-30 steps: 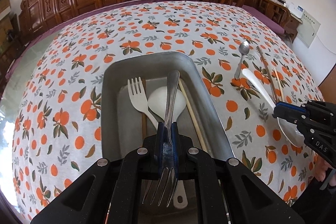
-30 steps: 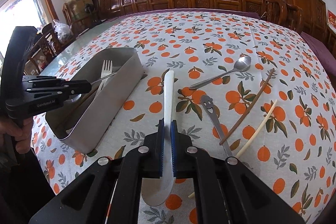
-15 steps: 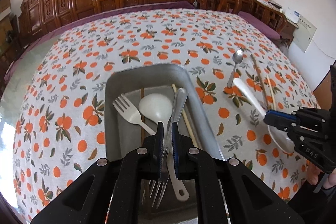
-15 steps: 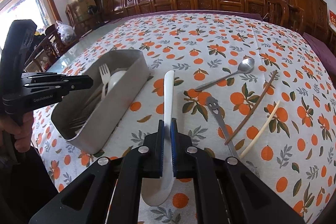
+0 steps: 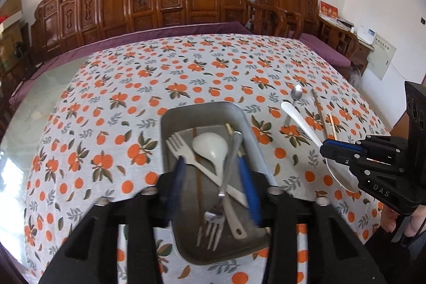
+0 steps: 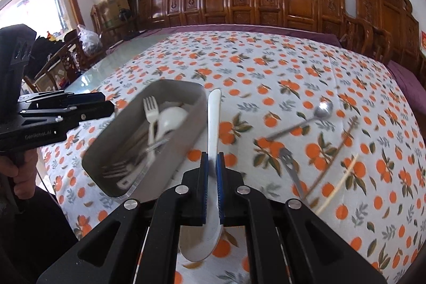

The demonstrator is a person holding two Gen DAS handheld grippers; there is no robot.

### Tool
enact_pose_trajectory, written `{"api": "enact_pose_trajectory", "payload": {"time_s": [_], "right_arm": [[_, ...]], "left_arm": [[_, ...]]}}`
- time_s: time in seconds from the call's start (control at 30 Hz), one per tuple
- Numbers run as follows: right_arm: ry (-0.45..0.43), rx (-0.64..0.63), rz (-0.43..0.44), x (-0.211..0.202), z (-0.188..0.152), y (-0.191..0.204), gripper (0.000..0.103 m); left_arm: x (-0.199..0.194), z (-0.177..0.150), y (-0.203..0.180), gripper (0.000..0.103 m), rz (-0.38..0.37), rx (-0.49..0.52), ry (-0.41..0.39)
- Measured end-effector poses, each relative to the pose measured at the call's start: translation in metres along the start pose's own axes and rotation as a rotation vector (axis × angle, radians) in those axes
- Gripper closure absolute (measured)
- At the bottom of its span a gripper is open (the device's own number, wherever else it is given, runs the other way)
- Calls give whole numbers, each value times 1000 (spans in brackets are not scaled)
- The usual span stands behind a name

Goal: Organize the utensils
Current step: 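Lower the fork into the tray and open the left tool while the right holds the spoon, then lower the white plastic spoon into the tray and open the right tool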

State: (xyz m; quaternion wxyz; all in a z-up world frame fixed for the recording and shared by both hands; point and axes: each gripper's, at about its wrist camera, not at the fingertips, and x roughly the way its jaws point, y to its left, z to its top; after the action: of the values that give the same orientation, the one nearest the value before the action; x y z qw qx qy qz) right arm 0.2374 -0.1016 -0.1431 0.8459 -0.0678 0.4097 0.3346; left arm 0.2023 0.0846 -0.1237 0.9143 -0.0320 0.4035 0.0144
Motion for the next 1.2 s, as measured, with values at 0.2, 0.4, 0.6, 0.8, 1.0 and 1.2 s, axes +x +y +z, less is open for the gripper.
{"api": "enact_pose_trajectory", "payload": {"time_s": [0.2,0.4,0.6,0.8,1.0,1.2], "right_arm": [[-14,-2,71,14,19,30,96],[-8,44,154,36,33,51,96],[21,94,192,63,38,66,96],[47,124,210,78,37,69,92],[35,117,203,70,35,60,92],[1,84,156,42,28,44,92]], "left_arm": [[-8,1,24,35,31,-44,-23],[-14,3,46,35,58,-81,-40],[-15,3,55,35,65,-105,-46],[-14,4,55,35,66,-101,-44],[-14,4,50,35,63,-92,-45],[-20,8,32,35,43,-61,-59]]}}
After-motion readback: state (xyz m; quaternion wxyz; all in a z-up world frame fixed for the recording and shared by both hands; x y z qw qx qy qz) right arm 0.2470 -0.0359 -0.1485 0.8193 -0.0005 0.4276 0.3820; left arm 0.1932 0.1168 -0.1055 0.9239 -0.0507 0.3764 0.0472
